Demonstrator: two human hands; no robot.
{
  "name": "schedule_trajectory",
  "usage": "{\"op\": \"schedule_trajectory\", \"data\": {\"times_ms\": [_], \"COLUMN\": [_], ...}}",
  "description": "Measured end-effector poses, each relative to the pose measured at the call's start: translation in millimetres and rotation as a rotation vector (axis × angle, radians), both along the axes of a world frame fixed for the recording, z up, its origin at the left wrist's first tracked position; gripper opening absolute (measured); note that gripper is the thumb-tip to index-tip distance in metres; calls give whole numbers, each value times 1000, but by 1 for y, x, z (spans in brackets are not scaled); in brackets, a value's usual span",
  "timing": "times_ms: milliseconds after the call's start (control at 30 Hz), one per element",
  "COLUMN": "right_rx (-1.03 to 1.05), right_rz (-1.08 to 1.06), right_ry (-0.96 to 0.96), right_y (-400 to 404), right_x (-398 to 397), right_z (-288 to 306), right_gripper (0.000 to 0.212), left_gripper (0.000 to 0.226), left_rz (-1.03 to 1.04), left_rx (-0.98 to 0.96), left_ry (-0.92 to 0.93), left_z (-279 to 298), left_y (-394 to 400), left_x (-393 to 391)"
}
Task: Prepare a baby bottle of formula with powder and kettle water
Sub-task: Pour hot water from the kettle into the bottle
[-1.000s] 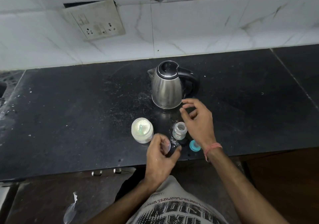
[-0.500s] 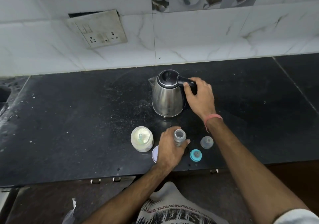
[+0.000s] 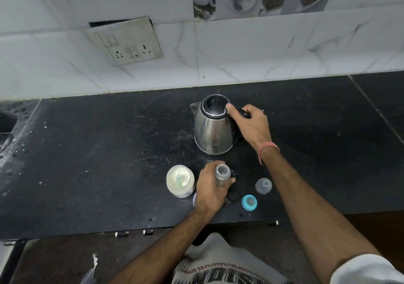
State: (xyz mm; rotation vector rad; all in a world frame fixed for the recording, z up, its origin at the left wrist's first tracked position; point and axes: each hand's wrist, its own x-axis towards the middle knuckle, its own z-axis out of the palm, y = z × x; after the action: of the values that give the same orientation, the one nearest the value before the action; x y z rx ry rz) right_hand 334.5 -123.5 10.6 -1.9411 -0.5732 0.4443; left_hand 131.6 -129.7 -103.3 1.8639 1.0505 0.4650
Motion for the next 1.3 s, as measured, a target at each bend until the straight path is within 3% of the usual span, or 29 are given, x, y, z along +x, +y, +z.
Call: {"op": "schedule_trajectory", "data": {"times_ms": [367,533,900,1300], "right_rx": [172,222,-52,-193], "right_rz": [-261,-261,-209,-85], "right_ry": [-50,-137,-468,-626], "right_y": [-11,-46,-110,-110], "right_x": [-1,14,15,-14], "right_z": [26,61,116,120], "right_gripper": [86,76,68,66], "left_gripper": [49,49,54,57], "left_rz": [-32,44,70,75], "left_rx": [-47,-63,-10,9], "left_ry": [40,-65,-237,-268], "left_z": [1,7,35,49], "left_y": [7,7,19,31], "left_x": [-7,-8,12,12]}}
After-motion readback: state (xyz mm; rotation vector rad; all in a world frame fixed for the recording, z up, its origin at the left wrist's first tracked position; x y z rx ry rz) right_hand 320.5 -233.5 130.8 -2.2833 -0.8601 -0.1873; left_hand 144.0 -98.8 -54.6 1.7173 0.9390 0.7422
